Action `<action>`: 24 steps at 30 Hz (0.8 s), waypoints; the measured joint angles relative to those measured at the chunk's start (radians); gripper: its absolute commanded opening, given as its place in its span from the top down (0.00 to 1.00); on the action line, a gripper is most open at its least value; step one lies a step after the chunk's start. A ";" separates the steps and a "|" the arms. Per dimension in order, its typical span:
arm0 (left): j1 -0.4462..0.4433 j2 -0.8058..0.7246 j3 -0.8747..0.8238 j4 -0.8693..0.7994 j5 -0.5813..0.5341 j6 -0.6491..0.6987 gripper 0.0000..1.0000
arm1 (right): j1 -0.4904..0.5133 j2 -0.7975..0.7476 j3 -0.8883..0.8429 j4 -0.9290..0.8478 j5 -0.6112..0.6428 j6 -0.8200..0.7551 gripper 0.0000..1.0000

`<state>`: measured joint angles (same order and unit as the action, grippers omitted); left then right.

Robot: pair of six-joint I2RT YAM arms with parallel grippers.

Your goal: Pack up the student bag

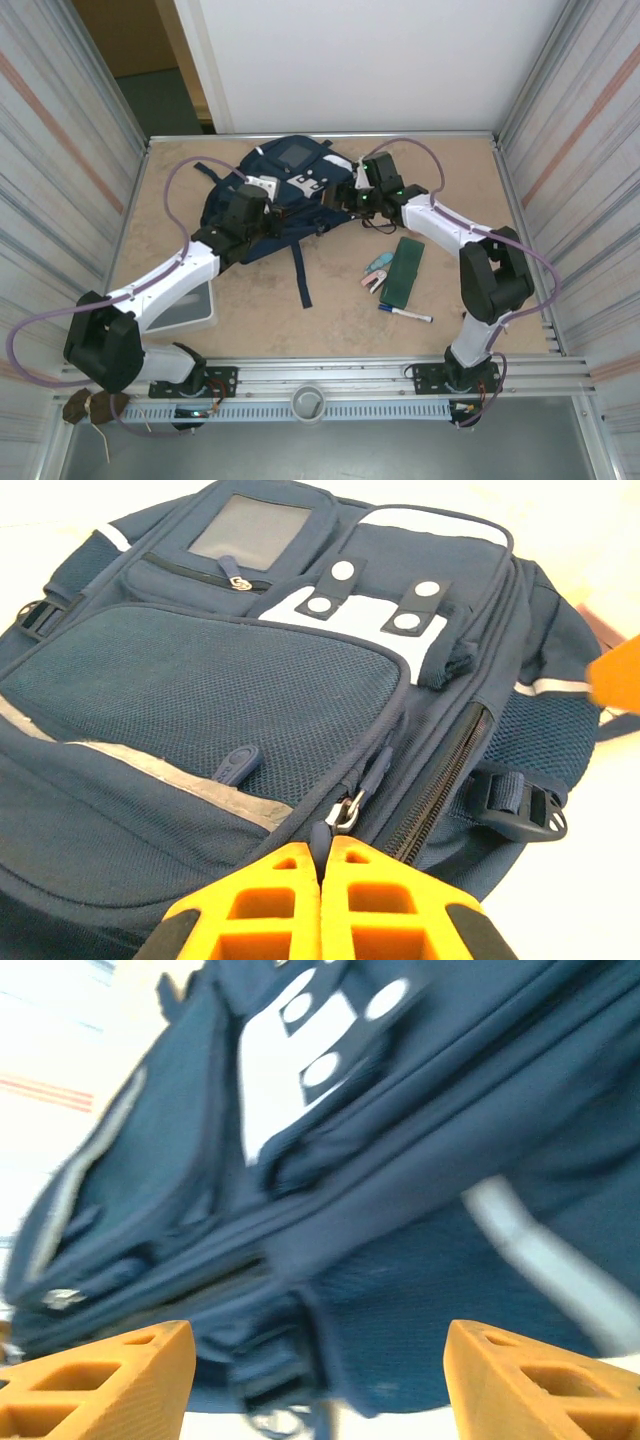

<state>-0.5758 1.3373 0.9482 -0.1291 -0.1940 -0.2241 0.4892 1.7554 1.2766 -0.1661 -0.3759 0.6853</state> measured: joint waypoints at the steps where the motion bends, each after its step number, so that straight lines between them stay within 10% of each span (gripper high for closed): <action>1: -0.005 0.001 0.000 0.000 0.000 0.000 1.00 | 0.009 0.008 0.000 0.015 -0.010 0.027 0.35; 9: -0.024 0.009 0.000 0.008 0.001 0.001 1.00 | 0.022 0.130 0.023 0.080 -0.022 0.162 0.40; 18: -0.031 0.011 -0.036 0.042 -0.002 0.019 1.00 | 0.016 0.159 0.048 0.095 -0.003 0.196 0.93; 24: -0.008 -0.009 -0.084 0.060 -0.023 0.045 1.00 | -0.004 0.159 0.049 0.082 -0.022 0.169 1.00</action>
<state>-0.5835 1.3285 0.8639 -0.0689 -0.2173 -0.1791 0.4854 1.9148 1.3254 -0.0841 -0.3981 0.8539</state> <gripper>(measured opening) 0.063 0.073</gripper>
